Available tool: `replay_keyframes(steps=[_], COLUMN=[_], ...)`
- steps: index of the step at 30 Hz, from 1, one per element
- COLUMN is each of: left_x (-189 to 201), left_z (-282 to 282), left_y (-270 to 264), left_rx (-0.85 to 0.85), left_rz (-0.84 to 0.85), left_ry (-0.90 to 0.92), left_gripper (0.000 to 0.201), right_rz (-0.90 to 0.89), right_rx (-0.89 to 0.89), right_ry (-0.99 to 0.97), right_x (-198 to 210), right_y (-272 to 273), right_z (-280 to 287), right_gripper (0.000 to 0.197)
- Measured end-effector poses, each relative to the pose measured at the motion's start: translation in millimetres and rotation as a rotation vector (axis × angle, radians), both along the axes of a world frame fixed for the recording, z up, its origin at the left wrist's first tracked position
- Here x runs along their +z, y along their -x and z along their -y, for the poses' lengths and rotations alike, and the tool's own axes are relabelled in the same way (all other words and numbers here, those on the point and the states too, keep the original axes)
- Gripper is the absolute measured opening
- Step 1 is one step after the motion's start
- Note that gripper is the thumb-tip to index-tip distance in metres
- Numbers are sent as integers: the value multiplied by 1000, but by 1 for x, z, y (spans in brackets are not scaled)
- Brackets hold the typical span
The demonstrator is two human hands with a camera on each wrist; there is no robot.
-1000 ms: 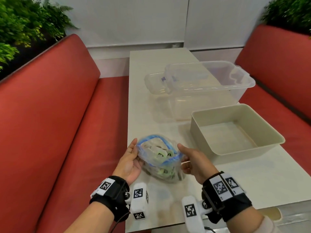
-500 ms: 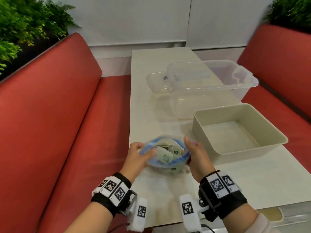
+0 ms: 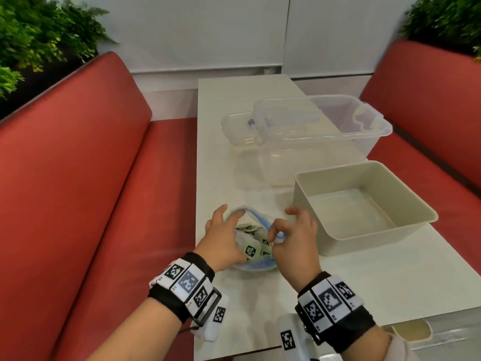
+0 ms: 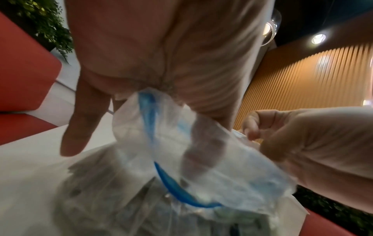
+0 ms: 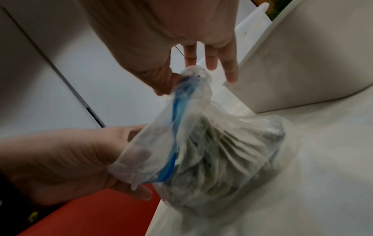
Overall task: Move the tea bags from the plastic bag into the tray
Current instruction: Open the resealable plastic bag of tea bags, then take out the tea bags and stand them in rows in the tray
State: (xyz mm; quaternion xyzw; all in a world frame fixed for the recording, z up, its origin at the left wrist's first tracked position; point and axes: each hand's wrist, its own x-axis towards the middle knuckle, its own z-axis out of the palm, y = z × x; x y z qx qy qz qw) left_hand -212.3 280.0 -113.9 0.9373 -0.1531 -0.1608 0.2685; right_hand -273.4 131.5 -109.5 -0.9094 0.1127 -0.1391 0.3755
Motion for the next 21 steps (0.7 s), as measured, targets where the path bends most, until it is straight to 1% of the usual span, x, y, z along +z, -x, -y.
replay_keyframes(steps=[2,4,5,7,10,13,15,17,19,21], left_x=[-3,-6,-7,-8,-6,-3,-1,0,2,2], left_z=[2,4,4,5,6,7,8,11,14,17], left_y=[2,2,3,4,5,5,6,9,13,15], left_rx=[38,101,120,111,86,86,104,129,147,157], left_rz=[5,39,48,38,12,0,0,22,53,70], left_ry=[36,128,161,175,142,112,97,88,78,64], left_gripper=[92,84,82,84,94,100,98,89,80,79], right_rz=[-45,-167,-234,-310,-296,-239,-237,-267,-251,-227], right_rx=[-14,-9,-6,8,67,120,145,139,105,56], right_ry=[144,265,288,268,229,263,302,322,319,290], right_x=[0,3,4,8,15,21,24,24,25,26], right_y=[1,0,-1,-3,-8,-15,-19,-22,-22,-21], right_z=[0,2,4,7,11,16,20,25,28,27], right_gripper=[22,30,37,49,60,66,66,62,48,34])
